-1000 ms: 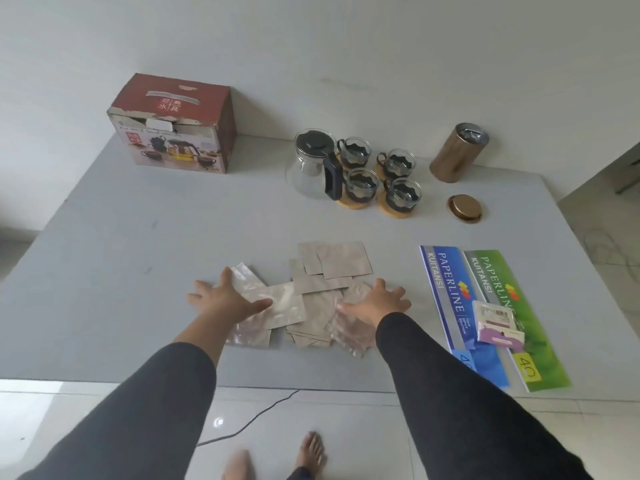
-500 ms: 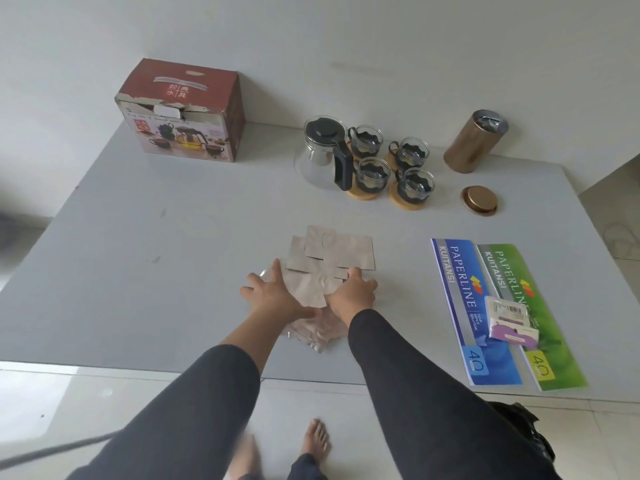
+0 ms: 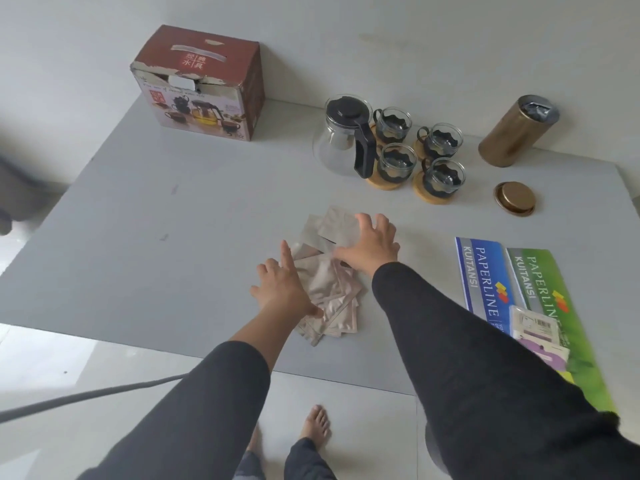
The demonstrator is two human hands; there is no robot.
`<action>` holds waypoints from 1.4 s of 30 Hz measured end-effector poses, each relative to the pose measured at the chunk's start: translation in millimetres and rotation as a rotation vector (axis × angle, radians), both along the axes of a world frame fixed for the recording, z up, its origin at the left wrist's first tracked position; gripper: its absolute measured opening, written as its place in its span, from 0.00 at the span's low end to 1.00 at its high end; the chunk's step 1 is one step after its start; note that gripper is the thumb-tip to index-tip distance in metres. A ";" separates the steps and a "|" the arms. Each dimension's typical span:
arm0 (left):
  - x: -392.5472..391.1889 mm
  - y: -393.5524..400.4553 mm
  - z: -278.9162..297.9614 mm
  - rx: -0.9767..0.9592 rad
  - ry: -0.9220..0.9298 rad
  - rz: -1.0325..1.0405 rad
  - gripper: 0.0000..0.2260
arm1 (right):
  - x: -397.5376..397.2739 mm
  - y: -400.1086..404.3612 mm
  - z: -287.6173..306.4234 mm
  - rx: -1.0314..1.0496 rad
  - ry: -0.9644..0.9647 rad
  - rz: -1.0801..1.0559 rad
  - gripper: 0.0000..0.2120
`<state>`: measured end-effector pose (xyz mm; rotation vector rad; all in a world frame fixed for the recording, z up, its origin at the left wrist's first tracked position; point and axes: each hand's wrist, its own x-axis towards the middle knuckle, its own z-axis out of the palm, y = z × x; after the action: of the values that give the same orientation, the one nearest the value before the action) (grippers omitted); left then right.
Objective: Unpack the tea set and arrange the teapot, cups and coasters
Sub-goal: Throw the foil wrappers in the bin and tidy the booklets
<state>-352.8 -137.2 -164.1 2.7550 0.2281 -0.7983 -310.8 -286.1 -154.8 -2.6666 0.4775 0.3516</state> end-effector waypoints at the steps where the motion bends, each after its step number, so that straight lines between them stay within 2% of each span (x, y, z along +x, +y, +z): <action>1: 0.6 -1.6 0.1 -0.006 0.010 0.005 0.63 | 3.7 -1.4 0.2 0.007 0.033 0.048 0.36; 4: 3.8 -4.6 -0.3 -0.067 0.046 0.058 0.55 | 10.9 -2.3 -2.2 0.075 0.118 0.158 0.38; 6: 6.1 -4.0 0.1 -0.134 0.041 0.089 0.45 | 9.4 0.4 -3.9 0.111 0.141 0.205 0.35; 10: 9.8 -4.9 1.1 -0.184 0.023 0.049 0.37 | -0.7 8.4 -5.4 0.129 0.085 0.274 0.28; 13: 13.6 -9.8 -0.3 -0.181 -0.008 0.011 0.28 | -9.1 15.9 -6.5 0.221 0.056 0.266 0.23; 17: 12.0 -16.3 -0.8 -0.146 -0.022 0.004 0.17 | -22.1 16.0 -7.4 0.360 0.077 0.199 0.23; 20: 4.7 -18.9 -4.3 -0.145 -0.085 0.025 0.11 | -26.9 5.7 -2.6 0.461 0.161 0.203 0.24; 24: -1.2 -20.9 -4.3 -0.153 -0.169 -0.078 0.11 | -34.9 -7.7 5.2 0.555 0.258 0.183 0.28; 28: -1.9 -18.4 -3.3 -0.161 -0.194 -0.209 0.10 | -51.6 -11.2 1.2 0.561 0.265 0.151 0.21; 34: -0.8 -19.3 8.6 -0.209 -0.271 -0.317 0.14 | -62.5 -8.2 11.4 0.479 0.161 0.028 0.16; 38: -0.7 -37.8 35.5 -0.266 -0.313 -0.420 0.14 | -80.8 -22.3 39.6 0.438 0.058 -0.098 0.16; 42: -18.5 -76.8 66.3 -0.343 -0.362 -0.572 0.14 | -119.7 -51.9 76.5 0.389 -0.040 -0.234 0.09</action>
<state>-371.3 -214.1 -97.8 2.5744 -0.7232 -0.3808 -430.5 -338.0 -78.3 -2.2118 0.6309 0.2867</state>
